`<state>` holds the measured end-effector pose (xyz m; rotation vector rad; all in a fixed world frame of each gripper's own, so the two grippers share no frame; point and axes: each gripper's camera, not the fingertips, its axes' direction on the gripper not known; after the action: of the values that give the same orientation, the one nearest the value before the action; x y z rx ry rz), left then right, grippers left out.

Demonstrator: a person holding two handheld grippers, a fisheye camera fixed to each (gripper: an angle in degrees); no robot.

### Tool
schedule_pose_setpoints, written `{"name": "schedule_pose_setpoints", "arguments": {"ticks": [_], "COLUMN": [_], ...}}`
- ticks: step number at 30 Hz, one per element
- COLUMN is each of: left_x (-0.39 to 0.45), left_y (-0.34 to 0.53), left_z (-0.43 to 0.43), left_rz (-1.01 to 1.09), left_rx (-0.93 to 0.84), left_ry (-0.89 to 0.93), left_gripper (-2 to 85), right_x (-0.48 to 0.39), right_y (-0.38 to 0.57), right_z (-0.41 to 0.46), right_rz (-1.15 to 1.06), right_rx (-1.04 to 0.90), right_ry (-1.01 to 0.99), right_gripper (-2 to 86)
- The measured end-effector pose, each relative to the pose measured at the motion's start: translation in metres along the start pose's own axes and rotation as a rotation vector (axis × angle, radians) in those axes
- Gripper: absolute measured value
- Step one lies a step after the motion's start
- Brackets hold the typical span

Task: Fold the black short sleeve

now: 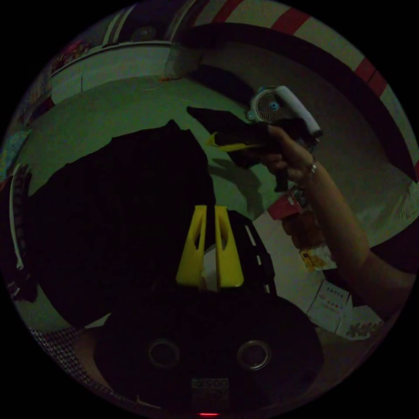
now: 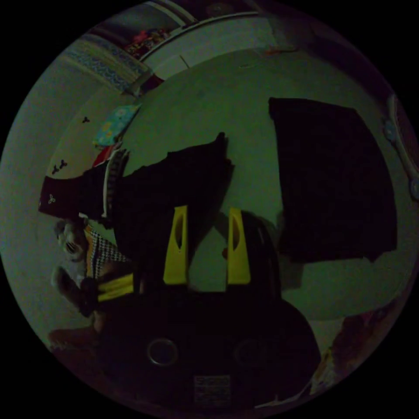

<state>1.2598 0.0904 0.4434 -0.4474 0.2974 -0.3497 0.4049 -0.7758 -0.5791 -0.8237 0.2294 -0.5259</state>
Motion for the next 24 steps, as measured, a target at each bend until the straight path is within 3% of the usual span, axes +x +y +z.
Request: {"name": "schedule_pose_setpoints", "arguments": {"ticks": [4, 10, 14, 24], "left_x": [-0.009, -0.020, -0.028, -0.027], "left_y": [-0.007, -0.014, -0.015, -0.025], "left_z": [-0.008, -0.029, -0.044, -0.100], "left_rz": [-0.003, 0.021, 0.032, 0.143], "left_rx": [0.004, 0.007, 0.003, 0.028], "left_ry": [0.041, 0.060, 0.069, 0.106], "left_gripper": [4.4, 4.5, 4.6, 4.3], "right_x": [-0.004, -0.021, -0.038, -0.073], "right_y": [-0.050, -0.097, -0.121, -0.148], "right_z": [0.014, 0.045, 0.056, 0.036], "right_rz": [0.057, 0.067, 0.088, 0.072], "right_rx": [-0.045, -0.121, -0.090, 0.011], "right_ry": [-0.097, 0.048, 0.026, 0.051], "right_gripper": [12.4, 10.0, 0.9, -1.1]}}
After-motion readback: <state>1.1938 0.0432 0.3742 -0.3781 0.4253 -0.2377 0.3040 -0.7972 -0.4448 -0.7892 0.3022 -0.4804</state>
